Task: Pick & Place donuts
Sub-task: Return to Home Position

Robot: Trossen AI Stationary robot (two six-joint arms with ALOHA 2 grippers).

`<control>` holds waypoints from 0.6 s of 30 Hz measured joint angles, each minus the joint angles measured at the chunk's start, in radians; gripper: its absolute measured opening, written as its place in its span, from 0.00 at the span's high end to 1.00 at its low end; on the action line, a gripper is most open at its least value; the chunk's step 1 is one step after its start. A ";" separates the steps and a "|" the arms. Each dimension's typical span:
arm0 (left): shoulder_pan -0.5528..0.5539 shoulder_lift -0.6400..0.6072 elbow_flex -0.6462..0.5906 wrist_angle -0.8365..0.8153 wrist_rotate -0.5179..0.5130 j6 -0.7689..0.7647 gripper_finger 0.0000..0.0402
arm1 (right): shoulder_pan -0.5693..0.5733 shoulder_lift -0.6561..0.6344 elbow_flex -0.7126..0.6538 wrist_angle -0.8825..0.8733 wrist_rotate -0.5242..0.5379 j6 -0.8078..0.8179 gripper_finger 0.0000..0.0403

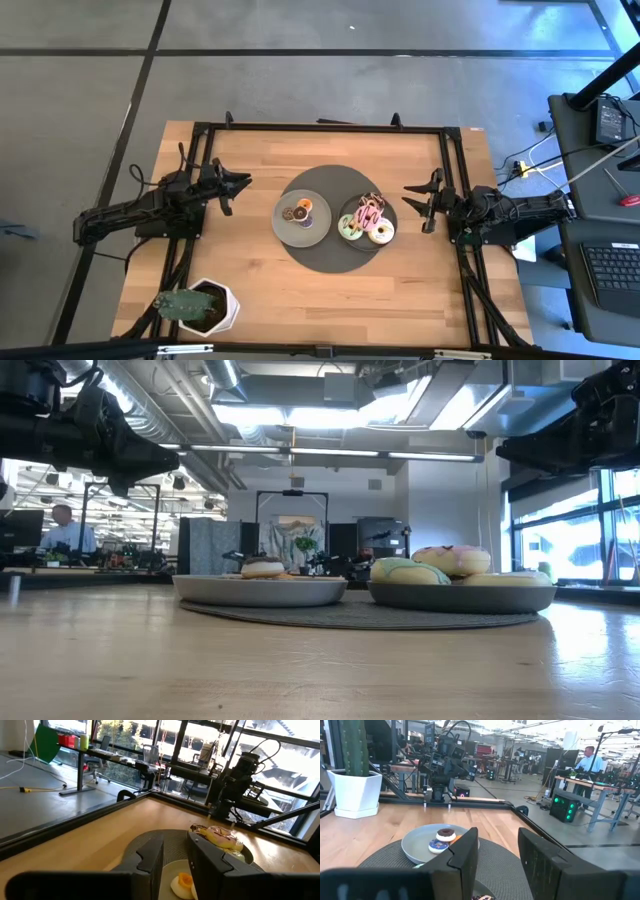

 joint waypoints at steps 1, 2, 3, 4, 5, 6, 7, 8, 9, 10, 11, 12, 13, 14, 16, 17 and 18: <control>0.000 0.000 0.000 0.000 0.000 0.000 0.79 | 0.000 0.000 0.000 0.000 0.000 0.000 0.65; 0.000 0.000 0.000 0.000 0.000 0.000 0.79 | 0.000 0.000 0.000 0.000 0.000 0.000 0.65; 0.000 0.000 0.000 0.000 0.000 0.000 0.80 | 0.000 0.000 0.000 0.000 0.000 0.000 0.65; 0.000 0.000 0.000 0.000 0.000 0.000 0.80 | 0.000 0.000 0.000 0.000 0.000 0.000 0.65; 0.000 0.000 0.000 0.000 0.000 0.000 0.80 | 0.000 0.000 0.000 0.000 0.000 0.000 0.65; 0.000 0.000 0.000 0.000 0.000 0.000 0.80 | 0.000 0.000 0.000 0.000 0.000 0.000 0.65; 0.000 0.000 0.000 0.000 0.000 0.000 0.80 | 0.000 0.000 0.000 0.000 0.000 0.000 0.65; 0.000 0.000 0.000 0.000 0.000 0.000 0.80 | 0.000 0.000 0.000 0.000 0.000 0.000 0.65; 0.000 0.000 0.000 0.000 0.000 0.000 0.80 | 0.000 0.000 0.000 0.000 0.000 0.000 0.65; 0.000 0.000 0.000 0.000 0.000 0.000 0.80 | 0.000 0.000 0.000 0.000 0.000 0.000 0.65; 0.000 0.000 0.000 0.000 0.000 0.000 0.80 | 0.000 0.000 0.000 0.000 0.000 0.000 0.65; 0.000 0.000 0.000 0.000 0.000 0.000 0.80 | 0.000 0.000 0.000 0.000 0.000 0.000 0.65; 0.000 0.000 0.000 0.000 0.000 0.000 0.80 | 0.000 0.000 0.000 0.000 0.000 0.000 0.65; 0.000 0.000 0.000 0.000 0.000 0.000 0.79 | 0.000 0.000 0.000 0.000 0.000 0.000 0.65; 0.000 0.000 0.000 0.000 0.000 0.000 0.79 | 0.000 0.000 0.000 0.000 0.000 0.000 0.65; 0.000 0.000 0.000 0.000 0.000 0.000 0.79 | 0.000 0.000 0.000 0.000 0.000 0.000 0.65; 0.000 0.000 0.000 0.000 0.000 0.000 0.79 | 0.000 0.000 0.000 0.000 0.000 0.000 0.65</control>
